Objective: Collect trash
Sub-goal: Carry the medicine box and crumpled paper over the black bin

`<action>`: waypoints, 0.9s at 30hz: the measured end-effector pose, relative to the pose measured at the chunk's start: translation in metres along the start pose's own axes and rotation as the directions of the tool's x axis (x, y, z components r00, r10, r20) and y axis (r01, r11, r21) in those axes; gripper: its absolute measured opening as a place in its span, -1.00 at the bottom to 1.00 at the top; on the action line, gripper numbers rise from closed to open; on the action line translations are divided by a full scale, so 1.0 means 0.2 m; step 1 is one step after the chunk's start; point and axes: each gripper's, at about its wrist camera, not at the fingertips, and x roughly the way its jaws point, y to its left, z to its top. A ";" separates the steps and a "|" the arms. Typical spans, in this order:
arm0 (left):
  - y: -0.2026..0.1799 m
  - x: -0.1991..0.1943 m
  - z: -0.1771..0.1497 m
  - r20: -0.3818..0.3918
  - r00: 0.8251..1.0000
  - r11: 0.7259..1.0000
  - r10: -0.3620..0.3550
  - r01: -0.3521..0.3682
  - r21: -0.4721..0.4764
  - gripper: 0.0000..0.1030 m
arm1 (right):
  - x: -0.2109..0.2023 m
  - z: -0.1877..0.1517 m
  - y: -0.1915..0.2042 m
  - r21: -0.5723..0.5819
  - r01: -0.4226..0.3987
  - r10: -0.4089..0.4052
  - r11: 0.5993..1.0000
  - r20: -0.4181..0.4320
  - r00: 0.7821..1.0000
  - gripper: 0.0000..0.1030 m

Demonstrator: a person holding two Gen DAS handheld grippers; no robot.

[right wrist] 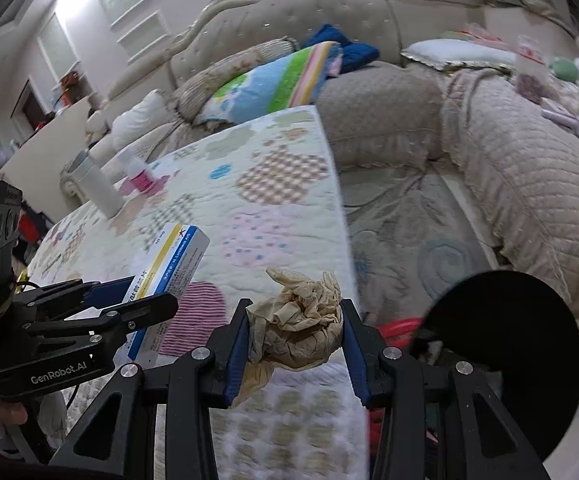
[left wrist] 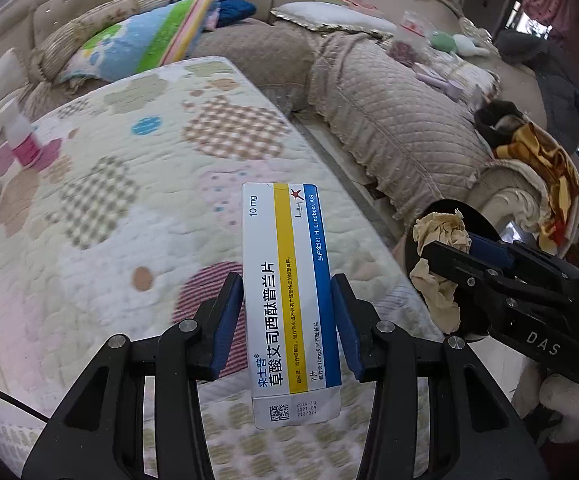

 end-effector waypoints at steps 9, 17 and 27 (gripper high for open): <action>-0.23 0.09 0.03 -0.022 0.999 0.997 -0.029 0.031 0.069 -0.16 | -0.11 -0.06 -0.23 0.079 0.055 -0.057 0.995 0.019 0.998 -0.21; -0.44 0.19 0.09 -0.057 0.992 0.988 -0.114 0.119 0.098 -0.16 | -0.16 -0.11 -0.45 0.164 0.116 -0.121 0.980 0.019 0.993 -0.21; -0.62 0.32 0.14 -0.105 0.975 0.973 -0.197 0.208 0.102 -0.13 | -0.19 -0.16 -0.68 0.261 0.193 -0.197 0.946 -0.011 0.980 -0.09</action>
